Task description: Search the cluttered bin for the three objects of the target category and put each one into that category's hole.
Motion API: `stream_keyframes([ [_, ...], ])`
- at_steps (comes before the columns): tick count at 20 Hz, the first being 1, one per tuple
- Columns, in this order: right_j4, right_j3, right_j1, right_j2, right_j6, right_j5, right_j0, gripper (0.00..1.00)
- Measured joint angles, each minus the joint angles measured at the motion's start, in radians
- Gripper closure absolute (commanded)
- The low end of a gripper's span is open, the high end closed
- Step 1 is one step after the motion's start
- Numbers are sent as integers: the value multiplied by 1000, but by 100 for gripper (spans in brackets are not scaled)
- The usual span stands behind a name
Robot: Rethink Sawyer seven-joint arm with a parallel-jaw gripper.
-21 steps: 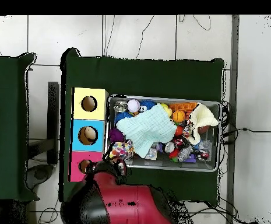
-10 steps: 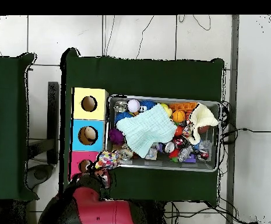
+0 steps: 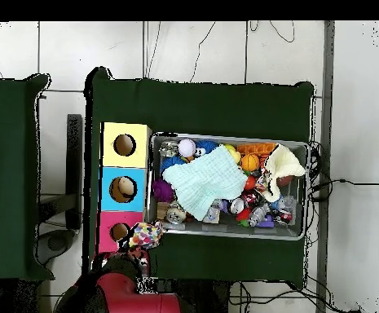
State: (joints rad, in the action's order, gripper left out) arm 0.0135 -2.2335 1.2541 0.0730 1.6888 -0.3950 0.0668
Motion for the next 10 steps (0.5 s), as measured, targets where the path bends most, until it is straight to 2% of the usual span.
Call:
stream_keyframes([
  [6,-65,-48,0,1,2,0,11,100],
  [10,-78,-52,-6,15,19,0,76,100],
])
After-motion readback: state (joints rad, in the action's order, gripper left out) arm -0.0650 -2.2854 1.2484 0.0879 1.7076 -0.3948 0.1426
